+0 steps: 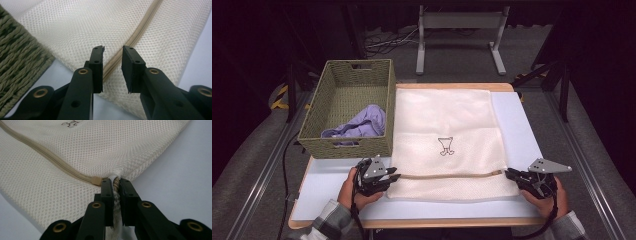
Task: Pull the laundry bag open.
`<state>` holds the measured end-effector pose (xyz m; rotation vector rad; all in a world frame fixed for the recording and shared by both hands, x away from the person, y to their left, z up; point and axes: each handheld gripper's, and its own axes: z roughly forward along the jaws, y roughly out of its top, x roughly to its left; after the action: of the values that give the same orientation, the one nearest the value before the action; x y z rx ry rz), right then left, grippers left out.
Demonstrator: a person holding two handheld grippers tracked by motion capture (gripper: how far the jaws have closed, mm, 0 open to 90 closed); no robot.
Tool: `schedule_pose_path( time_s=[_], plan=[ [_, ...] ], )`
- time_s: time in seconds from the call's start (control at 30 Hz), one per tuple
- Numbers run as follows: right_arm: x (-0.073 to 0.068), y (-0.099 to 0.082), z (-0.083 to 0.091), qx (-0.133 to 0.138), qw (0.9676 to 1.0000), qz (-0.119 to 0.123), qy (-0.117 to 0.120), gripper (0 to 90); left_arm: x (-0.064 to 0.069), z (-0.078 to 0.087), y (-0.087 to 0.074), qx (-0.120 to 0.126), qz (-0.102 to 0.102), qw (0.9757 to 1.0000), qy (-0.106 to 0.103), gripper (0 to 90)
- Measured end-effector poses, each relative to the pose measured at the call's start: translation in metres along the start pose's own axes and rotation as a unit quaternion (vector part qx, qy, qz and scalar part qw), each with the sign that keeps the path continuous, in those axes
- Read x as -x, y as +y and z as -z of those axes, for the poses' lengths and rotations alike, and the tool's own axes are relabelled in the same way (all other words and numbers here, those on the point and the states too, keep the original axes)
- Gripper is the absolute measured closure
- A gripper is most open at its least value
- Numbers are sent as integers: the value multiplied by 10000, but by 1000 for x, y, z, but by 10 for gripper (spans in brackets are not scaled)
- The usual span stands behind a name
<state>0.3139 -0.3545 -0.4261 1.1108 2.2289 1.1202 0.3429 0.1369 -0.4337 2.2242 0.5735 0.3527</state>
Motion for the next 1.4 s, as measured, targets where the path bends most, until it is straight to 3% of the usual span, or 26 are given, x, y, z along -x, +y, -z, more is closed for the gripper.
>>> schedule_pose_path(
  time_s=[0.17,0.43,0.47,0.73,0.87,0.97,1.03,1.17,1.23,1.3,1.4],
  plan=[
    [1,2,2,124,9999,-51,92,830,4,-2,5,12,-77,9999,-129,711],
    [-3,6,5,231,9996,67,116,830,11,-8,14,-58,-251,9993,-261,729],
    [-5,8,6,256,9996,106,111,830,15,-12,18,-65,-302,9989,-353,732],
    [-7,12,7,335,9992,155,118,831,27,-28,37,-140,-567,9973,-436,687],
    [-8,13,9,382,9990,158,140,831,31,-35,45,-130,-610,9974,-352,575],
    [-8,14,10,412,9989,179,159,832,34,-40,51,-95,-680,9967,-428,557],
    [-9,15,10,441,9987,179,183,832,37,-44,56,-94,-737,9968,-300,460],
    [-10,16,11,474,9985,190,182,831,42,-53,67,8,-751,9963,-413,386],
    [-10,17,12,478,9985,199,170,832,44,-59,73,5,-808,9954,-515,399],
    [-11,17,12,479,9985,219,167,831,48,-64,79,41,-911,9935,-684,548],
    [-11,17,13,501,9983,225,178,832,53,-72,89,29,-1028,9913,-815,653]
  ],
)
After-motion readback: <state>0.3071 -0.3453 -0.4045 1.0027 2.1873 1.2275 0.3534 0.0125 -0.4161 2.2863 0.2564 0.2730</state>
